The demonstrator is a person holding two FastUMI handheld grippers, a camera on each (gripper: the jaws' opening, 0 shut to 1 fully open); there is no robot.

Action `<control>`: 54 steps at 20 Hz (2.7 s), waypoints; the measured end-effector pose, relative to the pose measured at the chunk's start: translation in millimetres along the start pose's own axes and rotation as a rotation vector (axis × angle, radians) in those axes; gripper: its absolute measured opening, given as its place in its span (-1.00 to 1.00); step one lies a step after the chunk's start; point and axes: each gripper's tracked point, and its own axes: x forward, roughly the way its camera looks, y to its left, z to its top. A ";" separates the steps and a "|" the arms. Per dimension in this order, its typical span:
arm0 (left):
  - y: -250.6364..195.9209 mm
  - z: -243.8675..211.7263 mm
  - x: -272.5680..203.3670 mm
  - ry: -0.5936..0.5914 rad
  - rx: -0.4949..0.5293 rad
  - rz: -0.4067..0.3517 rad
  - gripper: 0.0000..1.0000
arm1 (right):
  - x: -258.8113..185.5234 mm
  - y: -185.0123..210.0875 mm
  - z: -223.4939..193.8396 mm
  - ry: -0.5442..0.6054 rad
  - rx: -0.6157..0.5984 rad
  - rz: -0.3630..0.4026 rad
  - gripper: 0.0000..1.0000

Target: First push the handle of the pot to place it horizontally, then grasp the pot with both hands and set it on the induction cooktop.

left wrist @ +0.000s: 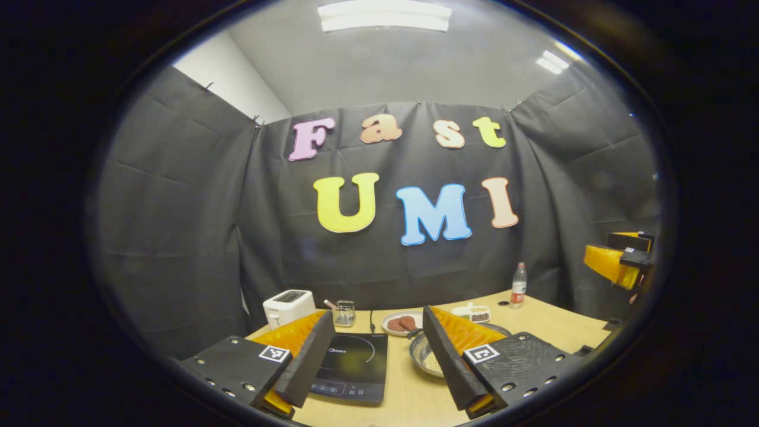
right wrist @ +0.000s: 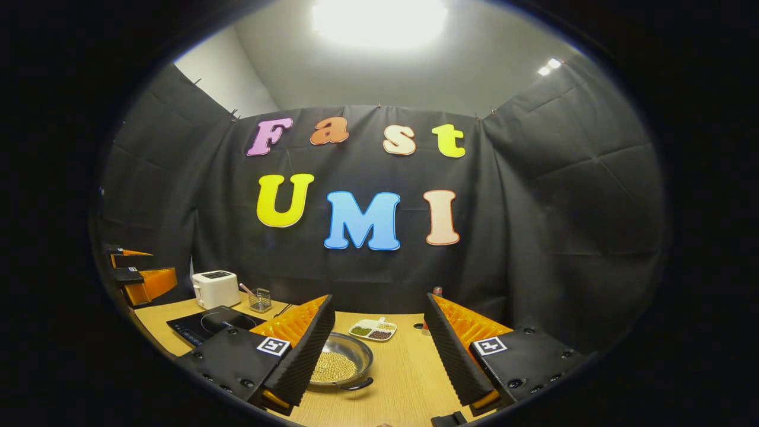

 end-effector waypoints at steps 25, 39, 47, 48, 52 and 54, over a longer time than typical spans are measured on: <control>23.9 4.8 -2.0 -0.020 0.017 0.004 0.81 | 7.2 17.7 -4.7 0.040 -0.001 -0.005 0.05; 74.1 -1.5 10.2 -0.045 0.003 -0.001 0.76 | 9.7 59.3 -18.3 0.074 -0.057 0.003 -0.96; 109.1 -5.8 12.1 -0.052 -0.011 0.041 0.77 | 14.6 99.8 -57.6 0.178 -0.098 0.115 -0.95; 112.0 -6.7 13.1 -0.051 -0.005 0.049 0.77 | 15.2 104.3 -64.3 0.196 -0.096 0.135 -0.95; 114.0 -10.1 16.3 -0.043 -0.007 0.080 0.82 | 22.6 114.3 -90.4 0.257 -0.112 0.211 -0.95; 112.4 -11.7 21.1 -0.037 -0.003 0.099 0.76 | 27.3 120.1 -105.2 0.293 -0.118 0.260 -1.00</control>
